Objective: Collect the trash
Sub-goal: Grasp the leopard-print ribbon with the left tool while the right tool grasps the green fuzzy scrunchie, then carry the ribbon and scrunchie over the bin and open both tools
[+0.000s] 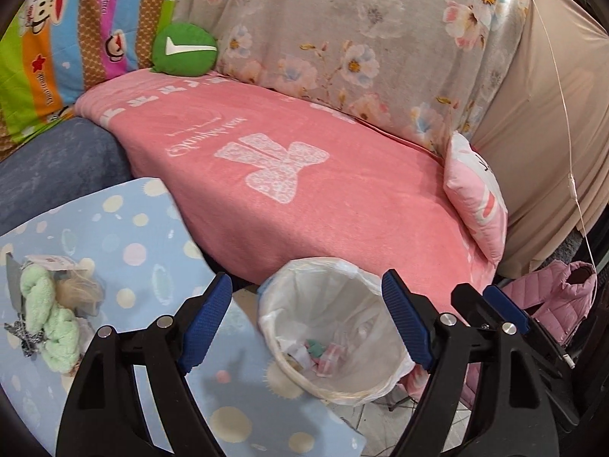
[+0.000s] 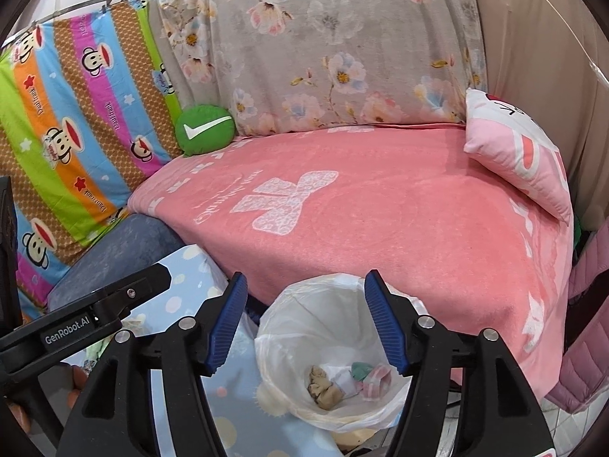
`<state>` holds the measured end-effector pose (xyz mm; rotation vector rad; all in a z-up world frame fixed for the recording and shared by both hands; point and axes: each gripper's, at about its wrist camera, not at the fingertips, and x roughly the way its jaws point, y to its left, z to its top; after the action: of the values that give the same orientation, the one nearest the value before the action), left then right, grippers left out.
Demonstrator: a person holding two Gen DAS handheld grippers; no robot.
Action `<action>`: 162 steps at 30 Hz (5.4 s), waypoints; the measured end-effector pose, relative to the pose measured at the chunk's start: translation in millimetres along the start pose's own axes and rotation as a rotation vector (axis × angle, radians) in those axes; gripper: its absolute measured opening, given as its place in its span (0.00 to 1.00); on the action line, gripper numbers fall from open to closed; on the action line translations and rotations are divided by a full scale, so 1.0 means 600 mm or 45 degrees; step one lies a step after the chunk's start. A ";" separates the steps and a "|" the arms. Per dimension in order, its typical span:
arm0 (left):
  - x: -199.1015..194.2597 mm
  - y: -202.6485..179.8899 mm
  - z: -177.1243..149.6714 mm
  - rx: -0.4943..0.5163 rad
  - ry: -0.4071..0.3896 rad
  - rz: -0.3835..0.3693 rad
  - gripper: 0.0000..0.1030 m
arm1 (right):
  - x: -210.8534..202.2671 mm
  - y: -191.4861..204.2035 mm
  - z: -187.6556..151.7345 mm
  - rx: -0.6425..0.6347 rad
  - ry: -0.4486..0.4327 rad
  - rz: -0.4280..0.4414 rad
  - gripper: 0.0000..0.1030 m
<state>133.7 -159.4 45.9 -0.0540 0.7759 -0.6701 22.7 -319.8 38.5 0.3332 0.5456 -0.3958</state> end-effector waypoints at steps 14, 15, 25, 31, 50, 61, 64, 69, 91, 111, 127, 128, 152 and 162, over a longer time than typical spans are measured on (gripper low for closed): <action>-0.085 0.163 -0.024 -0.149 -0.072 0.218 0.86 | 0.000 0.147 -0.030 -0.139 0.044 0.137 0.64; -0.093 0.178 -0.026 -0.163 -0.078 0.232 0.86 | 0.001 0.159 -0.032 -0.151 0.048 0.147 0.64; -0.153 0.314 -0.054 -0.266 -0.091 0.406 0.87 | 0.013 0.287 -0.067 -0.269 0.106 0.260 0.69; -0.167 0.406 -0.093 -0.351 -0.039 0.509 0.90 | 0.039 0.359 -0.104 -0.320 0.178 0.325 0.70; -0.081 0.634 -0.212 -0.534 0.227 0.534 0.70 | 0.191 0.507 -0.233 -0.363 0.425 0.398 0.70; -0.044 0.657 -0.222 -0.589 0.279 0.358 0.13 | 0.249 0.543 -0.274 -0.400 0.540 0.416 0.53; -0.054 0.649 -0.219 -0.565 0.264 0.348 0.07 | 0.254 0.547 -0.281 -0.415 0.567 0.417 0.25; -0.081 0.626 -0.201 -0.533 0.215 0.345 0.06 | 0.233 0.544 -0.263 -0.399 0.536 0.454 0.09; -0.223 0.384 -0.035 -0.270 -0.060 0.205 0.06 | 0.007 0.435 -0.007 -0.301 0.066 0.565 0.07; -0.123 0.098 0.049 0.002 -0.016 -0.013 0.06 | -0.048 0.169 0.109 -0.168 -0.127 0.305 0.07; -0.005 -0.057 0.045 0.106 0.089 -0.196 0.10 | 0.005 -0.006 0.089 -0.057 -0.026 0.084 0.10; -0.002 -0.062 0.045 0.097 0.082 -0.205 0.21 | 0.007 -0.011 0.089 -0.059 -0.025 0.073 0.12; -0.023 0.042 0.029 -0.045 0.038 -0.041 0.56 | -0.016 0.053 0.064 -0.133 -0.080 0.089 0.55; -0.058 0.142 0.005 -0.148 0.021 0.057 0.62 | -0.019 0.131 0.035 -0.197 -0.058 0.162 0.59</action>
<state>163.5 -72.6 45.9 -0.1369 0.8291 -0.5828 58.0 -256.5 77.7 0.2084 0.5040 -0.2358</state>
